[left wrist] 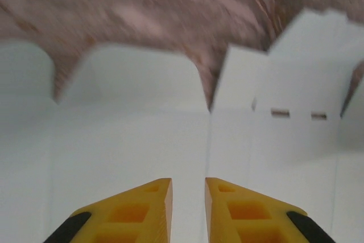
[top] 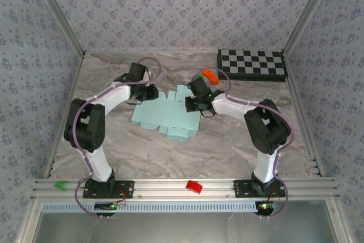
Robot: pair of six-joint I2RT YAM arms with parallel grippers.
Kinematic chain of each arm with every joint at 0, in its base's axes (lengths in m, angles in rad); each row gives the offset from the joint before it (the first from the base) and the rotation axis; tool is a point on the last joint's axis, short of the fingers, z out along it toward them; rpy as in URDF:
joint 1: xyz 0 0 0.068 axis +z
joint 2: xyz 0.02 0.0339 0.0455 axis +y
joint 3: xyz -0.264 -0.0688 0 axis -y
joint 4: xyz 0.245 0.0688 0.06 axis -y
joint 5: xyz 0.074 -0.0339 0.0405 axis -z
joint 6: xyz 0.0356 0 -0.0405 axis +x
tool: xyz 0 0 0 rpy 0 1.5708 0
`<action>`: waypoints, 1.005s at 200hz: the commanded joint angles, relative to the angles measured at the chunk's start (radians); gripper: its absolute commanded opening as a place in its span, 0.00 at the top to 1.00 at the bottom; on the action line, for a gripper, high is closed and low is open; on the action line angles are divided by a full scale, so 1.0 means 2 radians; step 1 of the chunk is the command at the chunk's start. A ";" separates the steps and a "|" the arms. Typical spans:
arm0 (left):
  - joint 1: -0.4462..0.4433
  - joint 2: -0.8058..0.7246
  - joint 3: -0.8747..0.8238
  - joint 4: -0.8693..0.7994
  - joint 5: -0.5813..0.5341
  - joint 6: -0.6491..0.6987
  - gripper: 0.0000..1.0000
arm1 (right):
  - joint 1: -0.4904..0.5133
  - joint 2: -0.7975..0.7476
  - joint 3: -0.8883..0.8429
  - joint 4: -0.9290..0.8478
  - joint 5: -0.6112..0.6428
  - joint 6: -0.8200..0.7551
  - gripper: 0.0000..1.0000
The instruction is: Fold the paper box
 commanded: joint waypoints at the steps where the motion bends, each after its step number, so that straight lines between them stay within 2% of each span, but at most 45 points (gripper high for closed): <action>1: 0.015 0.041 0.031 -0.015 0.013 0.040 0.89 | 0.007 0.004 -0.020 0.009 -0.021 0.023 0.91; 21: 0.022 0.064 0.046 -0.013 0.015 0.045 1.00 | 0.008 0.013 -0.027 0.030 -0.026 0.043 0.93; 65: 0.023 0.085 0.045 -0.016 0.020 0.041 1.00 | 0.010 0.042 -0.019 0.038 -0.019 0.061 0.96; 121: 0.011 0.037 -0.033 -0.013 0.004 0.026 1.00 | 0.005 0.076 0.018 0.013 -0.009 0.054 0.96; 171: -0.039 -0.018 -0.098 -0.016 -0.023 -0.012 0.97 | -0.006 0.104 0.063 -0.028 -0.005 0.015 0.94; 201: -0.075 -0.040 -0.141 0.006 -0.007 -0.057 0.97 | -0.015 0.118 0.086 -0.039 -0.011 -0.006 0.91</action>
